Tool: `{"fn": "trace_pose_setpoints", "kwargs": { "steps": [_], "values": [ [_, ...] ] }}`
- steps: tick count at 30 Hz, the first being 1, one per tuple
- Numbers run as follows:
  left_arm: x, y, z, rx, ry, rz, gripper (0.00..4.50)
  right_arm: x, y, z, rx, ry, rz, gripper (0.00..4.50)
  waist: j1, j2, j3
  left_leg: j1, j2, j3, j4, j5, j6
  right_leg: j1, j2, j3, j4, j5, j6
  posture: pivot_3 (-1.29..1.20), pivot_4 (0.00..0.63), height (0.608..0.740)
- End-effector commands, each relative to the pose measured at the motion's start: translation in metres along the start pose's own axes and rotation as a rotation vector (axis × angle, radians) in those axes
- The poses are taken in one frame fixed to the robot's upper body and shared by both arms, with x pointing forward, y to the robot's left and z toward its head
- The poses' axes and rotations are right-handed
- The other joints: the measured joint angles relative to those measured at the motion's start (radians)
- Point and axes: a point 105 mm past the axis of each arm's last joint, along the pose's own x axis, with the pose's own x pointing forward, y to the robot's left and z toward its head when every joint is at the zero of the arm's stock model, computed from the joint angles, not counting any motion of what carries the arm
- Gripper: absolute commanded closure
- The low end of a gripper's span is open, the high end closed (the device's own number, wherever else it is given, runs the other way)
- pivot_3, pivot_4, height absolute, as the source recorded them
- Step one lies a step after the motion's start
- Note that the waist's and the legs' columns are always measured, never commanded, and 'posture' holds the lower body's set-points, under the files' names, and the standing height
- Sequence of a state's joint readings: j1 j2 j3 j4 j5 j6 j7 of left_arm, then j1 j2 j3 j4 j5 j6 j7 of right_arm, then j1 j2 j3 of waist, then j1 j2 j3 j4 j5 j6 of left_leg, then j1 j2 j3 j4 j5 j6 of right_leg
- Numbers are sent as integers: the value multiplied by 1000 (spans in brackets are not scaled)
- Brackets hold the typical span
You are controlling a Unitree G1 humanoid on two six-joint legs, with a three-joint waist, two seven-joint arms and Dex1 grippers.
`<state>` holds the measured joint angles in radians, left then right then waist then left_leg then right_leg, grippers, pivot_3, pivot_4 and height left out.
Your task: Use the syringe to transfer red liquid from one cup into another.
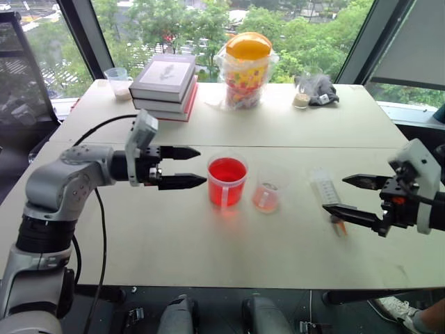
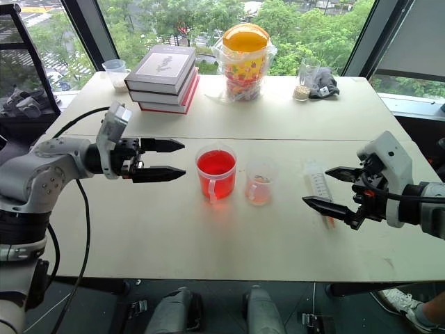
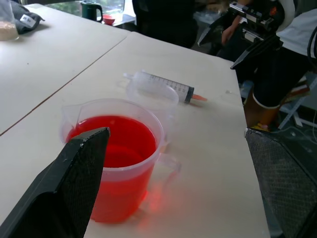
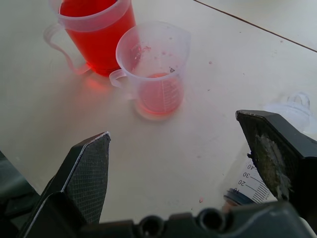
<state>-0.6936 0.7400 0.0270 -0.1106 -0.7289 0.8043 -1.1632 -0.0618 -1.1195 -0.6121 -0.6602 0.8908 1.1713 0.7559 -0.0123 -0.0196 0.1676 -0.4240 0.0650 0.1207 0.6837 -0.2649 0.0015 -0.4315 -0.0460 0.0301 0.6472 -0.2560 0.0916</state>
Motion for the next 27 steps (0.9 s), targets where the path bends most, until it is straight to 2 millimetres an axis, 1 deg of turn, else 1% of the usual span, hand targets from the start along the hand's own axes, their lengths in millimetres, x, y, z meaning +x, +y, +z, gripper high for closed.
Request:
{"fn": "trace_pose_setpoints", "kwargs": {
  "steps": [1,6,11,13,16,18,20,22,25,27],
  "values": [
    [-2,-1,7,24,-15,-9,0,-4,2,12,-45,-35,-19,41,0,0,0,0,0,0,0,0,0,0,0,0,0,0,0,0,150,740],
    [-3,-3,3,29,-16,-15,0,-2,2,7,-44,-15,-38,41,-1,0,0,0,0,0,0,0,0,0,0,0,0,0,0,0,150,740],
    [-2,0,3,54,-25,15,0,-1,-9,7,7,-3,-64,41,0,0,0,0,0,0,0,0,0,0,0,0,0,0,0,0,150,740],
    [-1,0,2,56,-32,14,0,1,-18,4,40,31,-87,41,-1,0,0,0,0,0,0,0,0,0,0,0,0,0,0,0,150,740],
    [2,-1,2,52,-40,7,0,6,-40,-3,151,141,-128,41,-6,0,0,0,0,0,0,0,0,0,-1,0,0,0,0,0,150,740],
    [4,-1,2,54,-43,7,0,10,-48,-5,193,181,-138,41,-5,0,0,0,0,0,0,0,0,-1,-1,0,0,0,-1,0,150,740],
    [7,-1,2,58,-55,8,0,19,-64,-13,246,240,-177,41,-5,0,0,0,0,0,0,0,0,-1,0,0,0,0,-1,0,150,740],
    [8,-2,2,60,-64,7,0,25,-73,-18,283,281,-194,41,-5,0,0,-1,0,0,0,0,0,-2,0,0,0,0,-1,0,150,740],
    [11,-4,-3,52,-79,5,0,42,-95,-31,402,350,-244,41,-8,0,0,-2,0,1,0,0,0,-4,-1,0,0,0,-1,0,150,740],
    [13,-6,-3,51,-87,-2,0,52,-104,-36,462,377,-263,41,-6,0,0,-3,0,4,-1,0,0,-5,-1,2,0,0,-1,0,150,740]
  ]
}}
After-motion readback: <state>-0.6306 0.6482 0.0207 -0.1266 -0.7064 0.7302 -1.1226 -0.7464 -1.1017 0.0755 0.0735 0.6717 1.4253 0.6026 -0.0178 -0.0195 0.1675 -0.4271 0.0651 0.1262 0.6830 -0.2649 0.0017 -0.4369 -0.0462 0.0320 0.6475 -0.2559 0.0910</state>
